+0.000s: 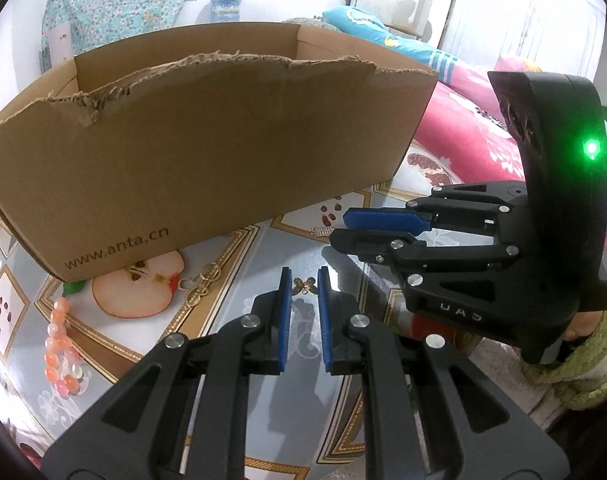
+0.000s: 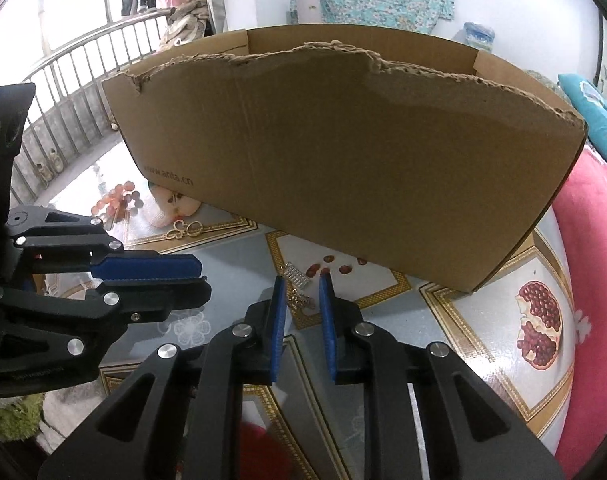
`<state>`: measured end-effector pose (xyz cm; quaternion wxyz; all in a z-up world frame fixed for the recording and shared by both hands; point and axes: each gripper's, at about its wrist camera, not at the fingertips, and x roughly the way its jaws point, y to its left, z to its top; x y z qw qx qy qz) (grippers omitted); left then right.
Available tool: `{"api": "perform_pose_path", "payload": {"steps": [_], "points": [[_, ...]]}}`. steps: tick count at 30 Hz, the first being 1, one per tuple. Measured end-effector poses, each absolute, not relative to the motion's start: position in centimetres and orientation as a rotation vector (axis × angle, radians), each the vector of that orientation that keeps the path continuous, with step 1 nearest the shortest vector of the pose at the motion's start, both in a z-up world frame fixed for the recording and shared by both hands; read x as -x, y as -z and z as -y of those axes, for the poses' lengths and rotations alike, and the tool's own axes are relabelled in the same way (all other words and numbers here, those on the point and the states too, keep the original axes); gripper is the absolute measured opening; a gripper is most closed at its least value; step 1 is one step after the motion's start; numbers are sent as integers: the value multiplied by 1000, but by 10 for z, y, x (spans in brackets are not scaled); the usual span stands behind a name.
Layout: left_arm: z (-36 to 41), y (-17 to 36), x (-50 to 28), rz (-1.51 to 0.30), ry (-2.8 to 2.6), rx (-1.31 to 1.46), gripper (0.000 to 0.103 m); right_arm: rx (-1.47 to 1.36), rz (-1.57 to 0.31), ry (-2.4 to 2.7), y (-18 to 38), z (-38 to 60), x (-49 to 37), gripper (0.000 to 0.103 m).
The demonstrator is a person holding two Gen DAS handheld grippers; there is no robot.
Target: Organize jewelry
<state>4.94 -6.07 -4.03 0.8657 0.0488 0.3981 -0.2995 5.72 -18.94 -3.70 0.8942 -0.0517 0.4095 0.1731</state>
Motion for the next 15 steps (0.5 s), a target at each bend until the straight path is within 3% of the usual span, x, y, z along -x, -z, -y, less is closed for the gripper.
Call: {"api": "perform_pose_path", "payload": {"steps": [5,15], "points": [[60,42,-50,-838,629,-99,12,99,-858,-371,38,186,-58,5],[57,45,-49,-834,616,-85,12,14,-877,-368,37,197,-60,4]]}}
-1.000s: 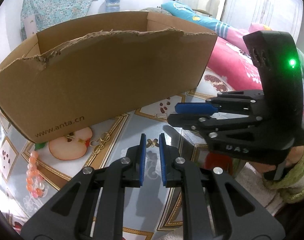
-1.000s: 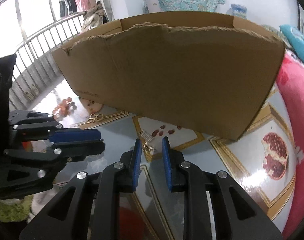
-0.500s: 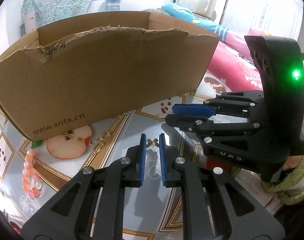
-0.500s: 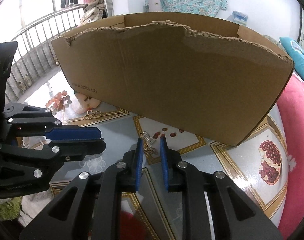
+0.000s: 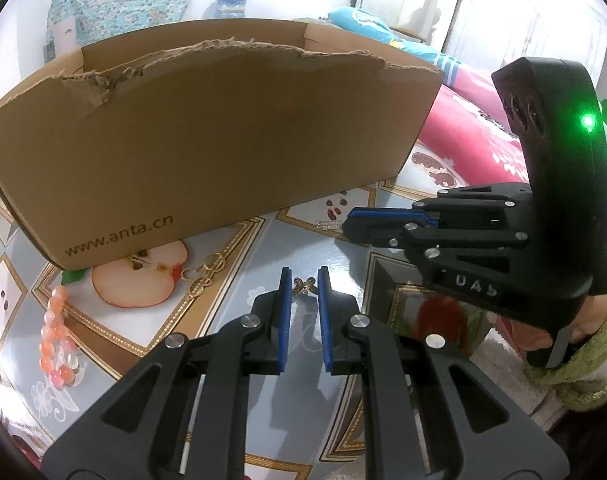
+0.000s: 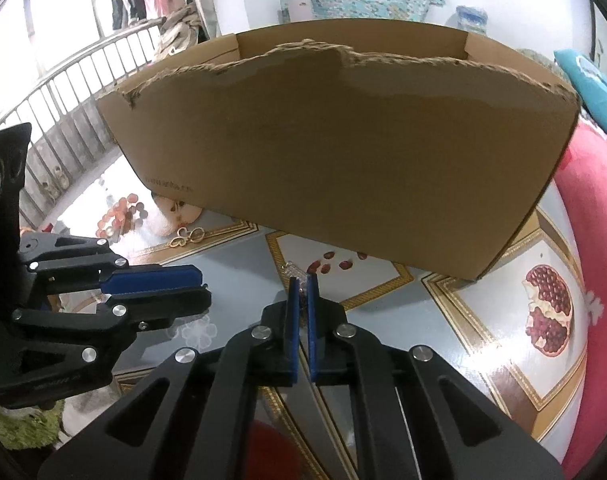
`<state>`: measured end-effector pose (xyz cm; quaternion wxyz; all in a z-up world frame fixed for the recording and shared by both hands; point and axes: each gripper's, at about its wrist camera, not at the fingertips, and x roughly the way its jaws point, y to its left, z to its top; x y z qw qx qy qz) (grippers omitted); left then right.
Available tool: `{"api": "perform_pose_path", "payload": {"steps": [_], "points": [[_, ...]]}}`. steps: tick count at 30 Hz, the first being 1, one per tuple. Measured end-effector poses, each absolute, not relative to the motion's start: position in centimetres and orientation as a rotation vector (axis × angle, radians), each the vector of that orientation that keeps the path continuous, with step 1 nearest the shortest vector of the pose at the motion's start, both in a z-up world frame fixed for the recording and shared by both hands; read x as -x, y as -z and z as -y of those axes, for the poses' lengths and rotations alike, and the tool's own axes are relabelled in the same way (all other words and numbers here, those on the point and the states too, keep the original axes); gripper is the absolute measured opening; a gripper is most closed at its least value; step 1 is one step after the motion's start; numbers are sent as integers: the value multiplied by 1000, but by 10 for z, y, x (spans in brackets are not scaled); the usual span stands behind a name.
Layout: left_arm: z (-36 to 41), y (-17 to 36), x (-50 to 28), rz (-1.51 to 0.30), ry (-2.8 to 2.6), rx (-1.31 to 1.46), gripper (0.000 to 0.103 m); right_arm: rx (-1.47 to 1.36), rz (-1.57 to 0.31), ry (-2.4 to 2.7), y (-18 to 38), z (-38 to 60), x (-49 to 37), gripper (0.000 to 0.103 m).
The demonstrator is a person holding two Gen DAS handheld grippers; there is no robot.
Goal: Organize jewelry
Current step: 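Carry both charms over the box and open both grippers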
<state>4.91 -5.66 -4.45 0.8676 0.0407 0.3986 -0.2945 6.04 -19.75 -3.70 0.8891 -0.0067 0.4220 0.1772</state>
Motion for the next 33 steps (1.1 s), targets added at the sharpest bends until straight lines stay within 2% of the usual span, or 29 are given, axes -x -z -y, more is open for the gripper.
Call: {"api": "perform_pose_path", "payload": {"steps": [23,33], "points": [[50,27,-33,-765,624,-68,12,-364,-773,-422,-16,267,-39,4],[40,-39,-27,-602,669,-42,12,-311,-645,-479,-67,259,-46,4]]}}
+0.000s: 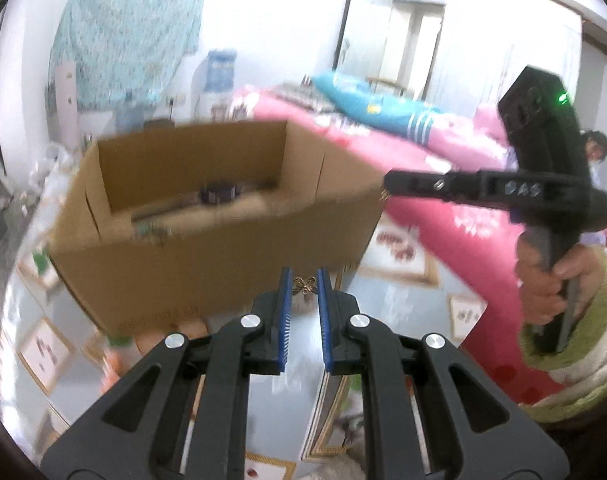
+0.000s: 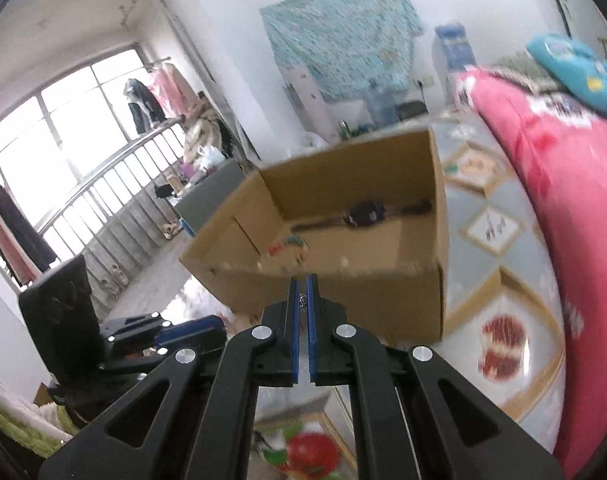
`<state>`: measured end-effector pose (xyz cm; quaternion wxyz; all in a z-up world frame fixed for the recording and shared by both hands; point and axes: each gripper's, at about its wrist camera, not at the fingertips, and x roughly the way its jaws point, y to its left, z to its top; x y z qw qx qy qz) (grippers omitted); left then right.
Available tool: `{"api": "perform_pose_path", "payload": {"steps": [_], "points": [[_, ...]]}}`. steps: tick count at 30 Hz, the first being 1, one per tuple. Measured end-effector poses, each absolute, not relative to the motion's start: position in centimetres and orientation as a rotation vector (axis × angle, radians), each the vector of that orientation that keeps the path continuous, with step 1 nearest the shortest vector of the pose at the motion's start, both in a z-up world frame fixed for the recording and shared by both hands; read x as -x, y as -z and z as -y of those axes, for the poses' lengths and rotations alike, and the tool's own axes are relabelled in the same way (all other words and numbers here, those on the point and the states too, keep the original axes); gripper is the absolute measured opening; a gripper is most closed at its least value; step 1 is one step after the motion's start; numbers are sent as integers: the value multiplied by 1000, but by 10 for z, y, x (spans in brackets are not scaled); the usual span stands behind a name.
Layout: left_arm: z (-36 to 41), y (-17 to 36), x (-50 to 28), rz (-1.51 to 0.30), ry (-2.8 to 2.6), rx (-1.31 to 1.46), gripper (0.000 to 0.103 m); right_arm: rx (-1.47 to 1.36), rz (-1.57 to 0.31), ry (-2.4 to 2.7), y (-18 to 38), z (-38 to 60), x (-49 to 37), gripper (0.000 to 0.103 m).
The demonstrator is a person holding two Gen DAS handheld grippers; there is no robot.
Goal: Organize jewelry
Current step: 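Carry both charms over the box and open both grippers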
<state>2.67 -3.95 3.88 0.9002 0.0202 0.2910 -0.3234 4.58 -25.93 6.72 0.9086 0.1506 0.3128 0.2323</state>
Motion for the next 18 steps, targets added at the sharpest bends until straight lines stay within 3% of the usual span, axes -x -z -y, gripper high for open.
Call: {"api": "perform_pose_path", "payload": {"steps": [9,18], "points": [[42,-89,-62,-478,659,-71,12,-221,-591,-504,-104,246,-91,4],[49,-60,-155,-712,584,4,12,-221,-754,-456,-77,249,-167,4]]}}
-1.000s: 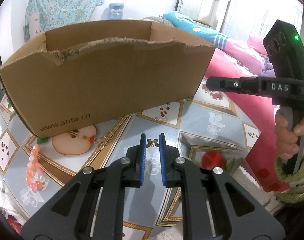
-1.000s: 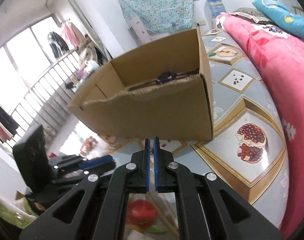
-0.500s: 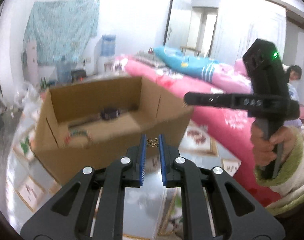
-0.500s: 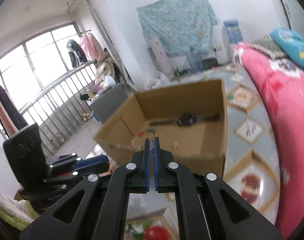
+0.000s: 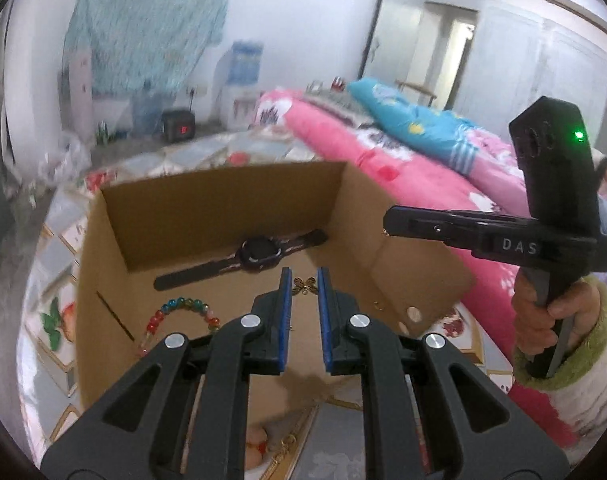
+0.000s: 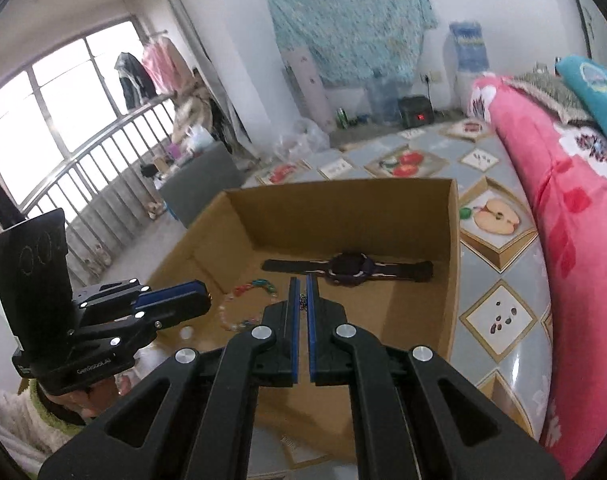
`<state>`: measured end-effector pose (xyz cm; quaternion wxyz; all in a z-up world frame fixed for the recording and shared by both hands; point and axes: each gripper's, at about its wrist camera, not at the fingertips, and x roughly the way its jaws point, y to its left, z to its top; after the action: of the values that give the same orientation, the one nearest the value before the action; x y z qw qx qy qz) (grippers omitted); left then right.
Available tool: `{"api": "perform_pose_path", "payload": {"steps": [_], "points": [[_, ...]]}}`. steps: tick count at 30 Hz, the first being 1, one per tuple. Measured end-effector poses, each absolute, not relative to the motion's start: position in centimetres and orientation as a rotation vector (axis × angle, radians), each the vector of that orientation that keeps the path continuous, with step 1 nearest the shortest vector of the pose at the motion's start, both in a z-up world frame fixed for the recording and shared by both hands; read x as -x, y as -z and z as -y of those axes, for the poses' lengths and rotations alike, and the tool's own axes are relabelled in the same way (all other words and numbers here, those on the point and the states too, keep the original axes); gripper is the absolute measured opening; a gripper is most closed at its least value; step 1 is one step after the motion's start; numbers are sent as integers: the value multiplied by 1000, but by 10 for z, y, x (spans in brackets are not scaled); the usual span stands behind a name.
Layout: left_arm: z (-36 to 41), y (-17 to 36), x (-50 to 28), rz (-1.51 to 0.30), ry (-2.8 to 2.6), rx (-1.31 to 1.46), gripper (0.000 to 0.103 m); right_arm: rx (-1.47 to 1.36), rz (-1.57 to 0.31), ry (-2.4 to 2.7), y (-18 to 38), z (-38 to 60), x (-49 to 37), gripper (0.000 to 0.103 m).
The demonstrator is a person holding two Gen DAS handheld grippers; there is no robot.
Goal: Organize jewelry
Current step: 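Carry both charms over the box and open both grippers, then move both grippers back from the box toward the table jewelry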
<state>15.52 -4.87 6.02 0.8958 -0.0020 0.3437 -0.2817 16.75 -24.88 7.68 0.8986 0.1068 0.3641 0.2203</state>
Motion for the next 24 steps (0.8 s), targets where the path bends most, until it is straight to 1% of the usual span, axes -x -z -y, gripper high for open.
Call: {"api": "perform_pose_path", "payload": {"steps": [6,8,10,18,20,21,23,24], "points": [[51,-42,-185,-820,551,39,12,-211,-827,-430,-64,248,-195,6],[51,-40,-188,-827,550,49,14,-217,-822,-428,-64,250,-196,16],[51,-38,-191,-825,545,52,18,-220,-812,-429,-64,253,-196,20],[43,-48,-182,-777,537,58,20,-248,-767,-433,-73,263,-186,20],[40,-55,-176,-751,539,63,28,-254,-742,-436,-81,266,-177,20],[37,-60,-169,-731,541,66,30,-257,-730,-436,-84,268,-173,20],[32,-68,-157,-697,540,67,37,-266,-696,-435,-92,273,-159,28],[29,-72,-151,-684,540,66,39,-269,-675,-434,-97,276,-150,30]]}}
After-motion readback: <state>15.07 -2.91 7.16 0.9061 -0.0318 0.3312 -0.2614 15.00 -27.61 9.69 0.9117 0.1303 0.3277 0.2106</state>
